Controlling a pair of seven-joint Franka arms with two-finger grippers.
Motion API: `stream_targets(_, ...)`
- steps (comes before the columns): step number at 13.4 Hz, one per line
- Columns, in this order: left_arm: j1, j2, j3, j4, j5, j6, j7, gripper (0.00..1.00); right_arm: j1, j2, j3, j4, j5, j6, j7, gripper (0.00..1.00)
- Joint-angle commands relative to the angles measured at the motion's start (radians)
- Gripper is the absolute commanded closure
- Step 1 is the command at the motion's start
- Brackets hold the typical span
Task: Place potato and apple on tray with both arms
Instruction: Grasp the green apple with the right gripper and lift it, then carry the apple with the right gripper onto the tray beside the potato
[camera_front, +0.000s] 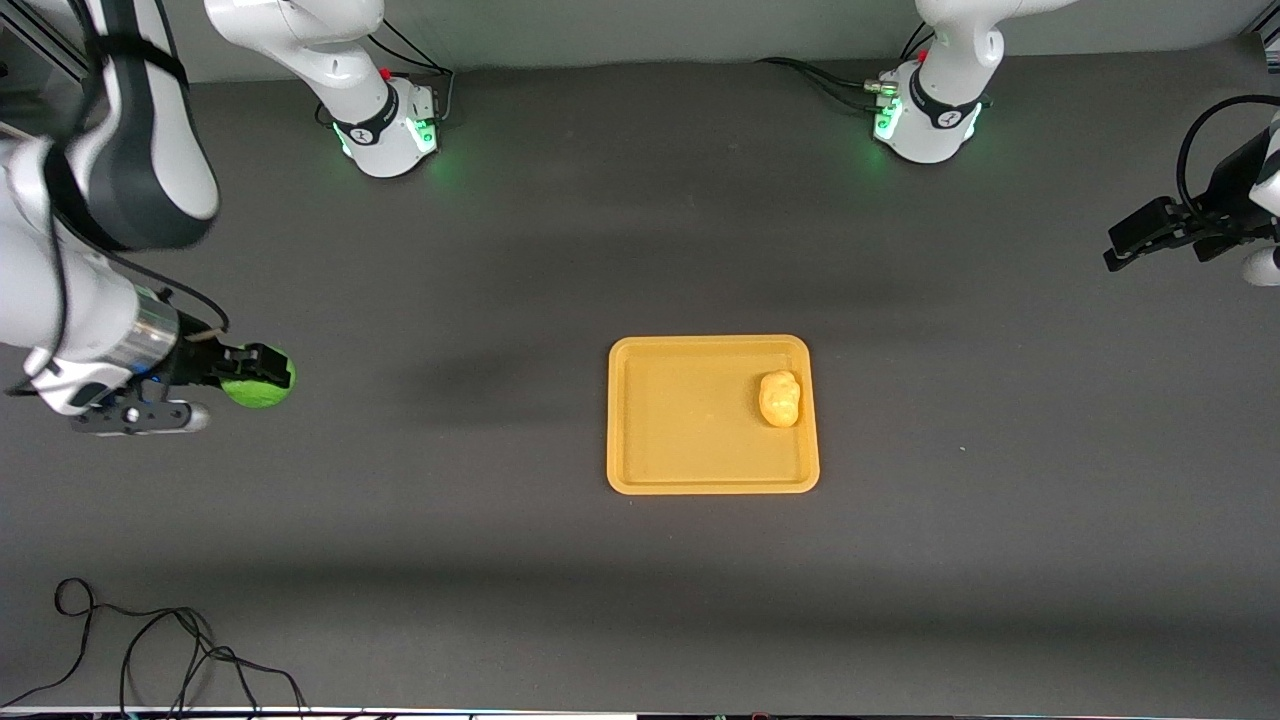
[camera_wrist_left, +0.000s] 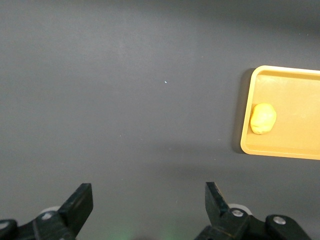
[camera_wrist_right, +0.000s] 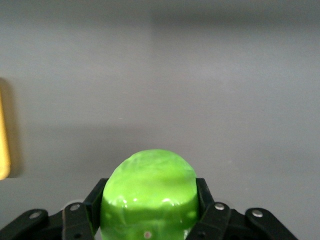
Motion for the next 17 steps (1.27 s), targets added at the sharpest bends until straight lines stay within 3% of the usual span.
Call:
stream_targets(1,0.001,-0.007,0.004,0.01,-0.004,-0.016,0.043,0.0,0.179,0.088,-0.004,0.151,0.003,-0.046,0.228,0.62)
stream_targets(5,0.007,-0.009,0.008,0.015,-0.001,-0.055,0.104,0.0,0.415,0.261,-0.004,0.369,0.004,-0.046,0.509,0.62)
stream_targets(7,0.006,-0.007,0.008,0.016,-0.001,-0.055,0.106,0.0,0.535,0.391,-0.005,0.516,-0.005,-0.043,0.663,0.62)
stream_targets(10,0.006,-0.006,0.008,0.018,0.001,-0.047,0.104,0.0,0.634,0.624,-0.008,0.743,-0.005,0.0,0.788,0.62)
stream_targets(14,0.006,-0.001,0.008,0.018,0.018,-0.03,0.1,0.0,0.704,0.807,-0.01,0.75,-0.059,0.24,0.807,0.62)
stream_targets(17,0.003,-0.001,0.004,0.016,0.021,0.002,0.1,0.0,0.714,0.898,-0.011,0.75,-0.112,0.334,0.812,0.62)
